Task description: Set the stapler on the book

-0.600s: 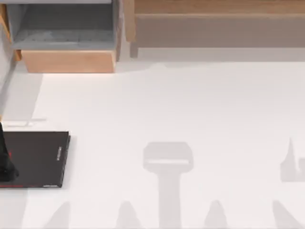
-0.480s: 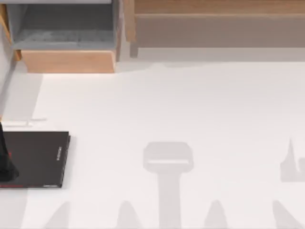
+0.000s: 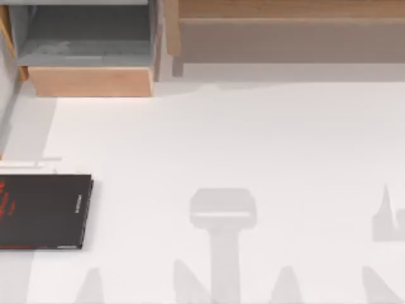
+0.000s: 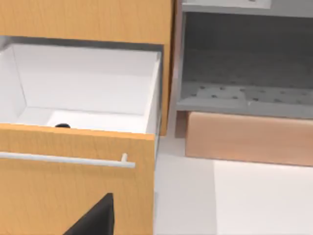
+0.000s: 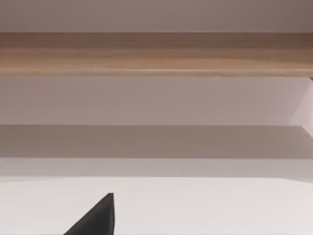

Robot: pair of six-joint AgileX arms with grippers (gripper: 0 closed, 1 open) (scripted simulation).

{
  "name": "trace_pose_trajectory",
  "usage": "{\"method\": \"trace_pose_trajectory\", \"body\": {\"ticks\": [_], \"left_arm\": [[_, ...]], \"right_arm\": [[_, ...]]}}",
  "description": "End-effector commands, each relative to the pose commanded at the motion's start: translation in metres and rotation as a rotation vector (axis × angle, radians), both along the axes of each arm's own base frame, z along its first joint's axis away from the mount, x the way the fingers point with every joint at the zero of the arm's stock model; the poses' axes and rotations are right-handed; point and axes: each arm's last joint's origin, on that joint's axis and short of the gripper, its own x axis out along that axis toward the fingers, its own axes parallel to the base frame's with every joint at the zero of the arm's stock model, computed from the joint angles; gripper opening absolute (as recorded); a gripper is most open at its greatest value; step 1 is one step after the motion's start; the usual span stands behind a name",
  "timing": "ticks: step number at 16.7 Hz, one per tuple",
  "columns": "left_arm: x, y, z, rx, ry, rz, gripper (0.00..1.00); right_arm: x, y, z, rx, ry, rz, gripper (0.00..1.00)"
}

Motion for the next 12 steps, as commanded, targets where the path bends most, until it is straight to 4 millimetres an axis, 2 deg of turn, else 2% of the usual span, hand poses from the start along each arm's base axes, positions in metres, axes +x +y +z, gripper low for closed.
{"method": "trace_pose_trajectory", "body": {"ticks": [3, 5, 7, 10, 12], "left_arm": [[0.028, 0.009, 0.046, -0.018, 0.159, 0.05, 1.0], [0.058, 0.018, 0.075, -0.032, 0.278, 0.083, 1.0], [0.097, 0.031, 0.097, -0.048, 0.402, 0.114, 1.0], [0.165, 0.056, 0.111, -0.075, 0.594, 0.151, 1.0], [0.212, 0.076, 0.105, -0.096, 0.72, 0.169, 1.0]], "right_arm": [[0.0, 0.0, 0.0, 0.0, 0.0, 0.0, 1.0], [0.0, 0.0, 0.0, 0.0, 0.0, 0.0, 1.0], [0.0, 0.0, 0.0, 0.0, 0.0, 0.0, 1.0], [0.0, 0.0, 0.0, 0.0, 0.0, 0.0, 1.0], [0.0, 0.0, 0.0, 0.0, 0.0, 0.0, 1.0]]}}
